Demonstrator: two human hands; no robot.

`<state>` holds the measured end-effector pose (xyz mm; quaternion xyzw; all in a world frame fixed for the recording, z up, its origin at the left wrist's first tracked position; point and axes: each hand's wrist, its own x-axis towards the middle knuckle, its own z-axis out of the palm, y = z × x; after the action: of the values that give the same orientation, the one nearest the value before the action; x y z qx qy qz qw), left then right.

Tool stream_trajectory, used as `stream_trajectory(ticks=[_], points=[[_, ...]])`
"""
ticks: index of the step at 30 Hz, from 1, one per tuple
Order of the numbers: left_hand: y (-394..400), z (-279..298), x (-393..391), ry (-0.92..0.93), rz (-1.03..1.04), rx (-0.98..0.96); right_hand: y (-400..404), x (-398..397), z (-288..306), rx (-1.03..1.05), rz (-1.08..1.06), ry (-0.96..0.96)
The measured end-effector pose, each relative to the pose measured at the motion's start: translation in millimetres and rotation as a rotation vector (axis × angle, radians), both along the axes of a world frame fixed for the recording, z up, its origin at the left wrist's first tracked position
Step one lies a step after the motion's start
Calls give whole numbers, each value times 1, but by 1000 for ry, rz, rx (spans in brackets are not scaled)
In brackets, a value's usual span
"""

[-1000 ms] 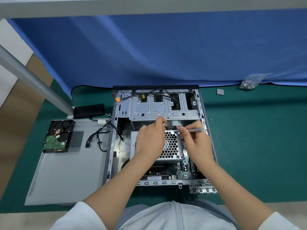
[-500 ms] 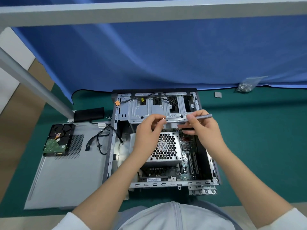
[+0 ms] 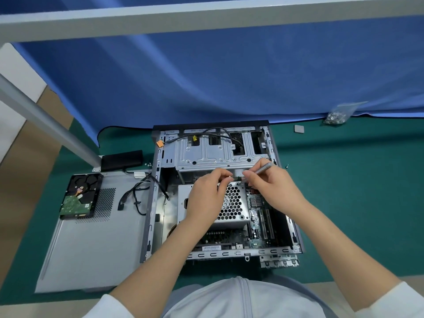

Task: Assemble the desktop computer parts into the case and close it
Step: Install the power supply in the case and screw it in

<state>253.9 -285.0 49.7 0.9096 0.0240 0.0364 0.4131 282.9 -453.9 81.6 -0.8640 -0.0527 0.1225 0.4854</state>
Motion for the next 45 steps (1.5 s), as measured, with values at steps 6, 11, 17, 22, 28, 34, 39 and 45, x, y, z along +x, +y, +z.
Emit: stream_trajectory(ticks=[6,11,17,22,28,34,39,45], points=[[-1,-1,0,-1,-22,31,5,1,3,-126,85,-82],[-1,-3,0,0,-12,51,7,4,7,-321,187,-181],[0,-4,1,-25,-17,47,7,6,9,-318,185,-143],[1,3,-2,-66,-9,-108,-2,2,15,218,-58,62],[-4,27,1,47,113,-591,-6,-5,22,640,-149,194],[-13,35,-3,148,161,-940,2,-11,26,740,-185,159],[-14,33,-6,193,169,-1114,6,-14,27,728,-180,155],[-9,31,-5,234,127,-1098,3,-12,28,736,-168,179]])
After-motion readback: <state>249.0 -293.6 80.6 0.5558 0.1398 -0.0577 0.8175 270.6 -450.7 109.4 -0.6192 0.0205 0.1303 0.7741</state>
